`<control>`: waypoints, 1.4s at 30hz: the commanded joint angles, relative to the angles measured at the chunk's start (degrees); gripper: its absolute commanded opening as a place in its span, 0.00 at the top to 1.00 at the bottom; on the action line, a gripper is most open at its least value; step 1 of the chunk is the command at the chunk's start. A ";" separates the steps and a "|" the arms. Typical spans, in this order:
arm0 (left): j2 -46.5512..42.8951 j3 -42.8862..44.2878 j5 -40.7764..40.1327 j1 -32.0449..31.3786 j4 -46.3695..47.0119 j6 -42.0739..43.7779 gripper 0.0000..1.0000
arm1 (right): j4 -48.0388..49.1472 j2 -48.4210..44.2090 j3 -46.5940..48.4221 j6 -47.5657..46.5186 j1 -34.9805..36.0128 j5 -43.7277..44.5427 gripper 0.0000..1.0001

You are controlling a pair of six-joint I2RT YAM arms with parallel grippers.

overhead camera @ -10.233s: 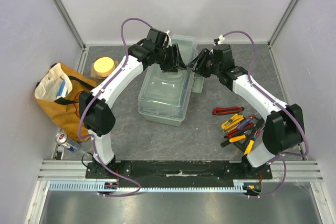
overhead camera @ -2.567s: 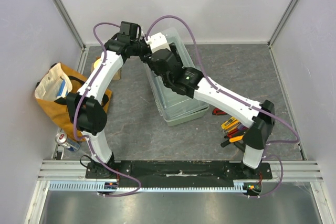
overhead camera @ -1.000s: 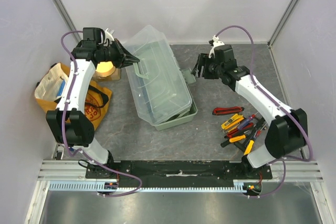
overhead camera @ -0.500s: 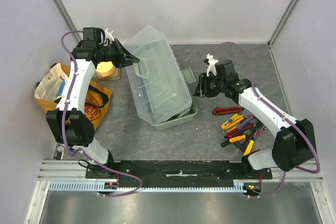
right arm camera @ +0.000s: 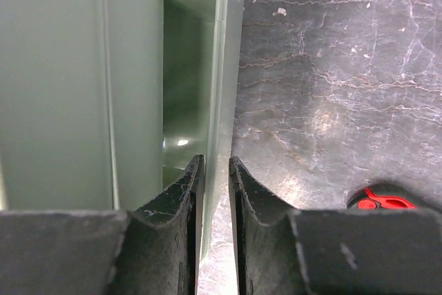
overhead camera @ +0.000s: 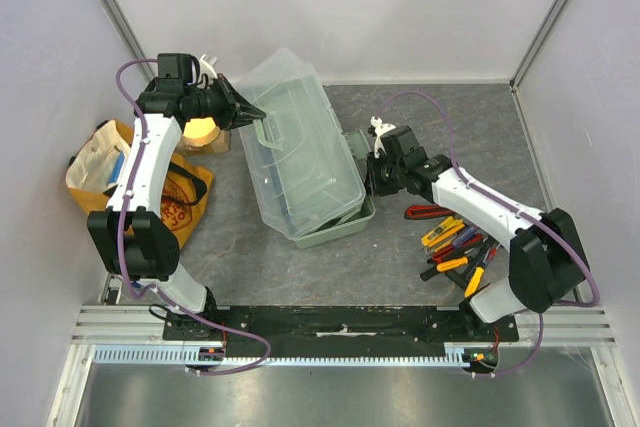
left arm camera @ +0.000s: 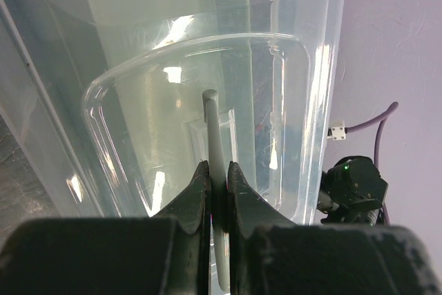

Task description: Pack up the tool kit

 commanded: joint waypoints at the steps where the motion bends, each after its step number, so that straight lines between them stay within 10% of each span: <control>1: -5.08 1.41 4.09 0.53 9.20 3.58 0.98 | 1.03 1.38 -1.14 1.29 0.64 5.40 0.74; 9: -4.99 1.94 4.00 0.62 9.20 3.49 0.98 | 2.00 3.58 -2.01 8.38 0.56 17.32 1.00; 39: -2.80 -8.61 8.93 7.92 17.11 2.70 0.98 | -4.77 -9.16 -6.24 38.11 -5.34 43.20 1.00; 42: -1.83 -9.48 9.54 8.18 17.20 2.70 0.84 | -4.77 -8.72 -6.06 38.20 -5.34 42.50 1.00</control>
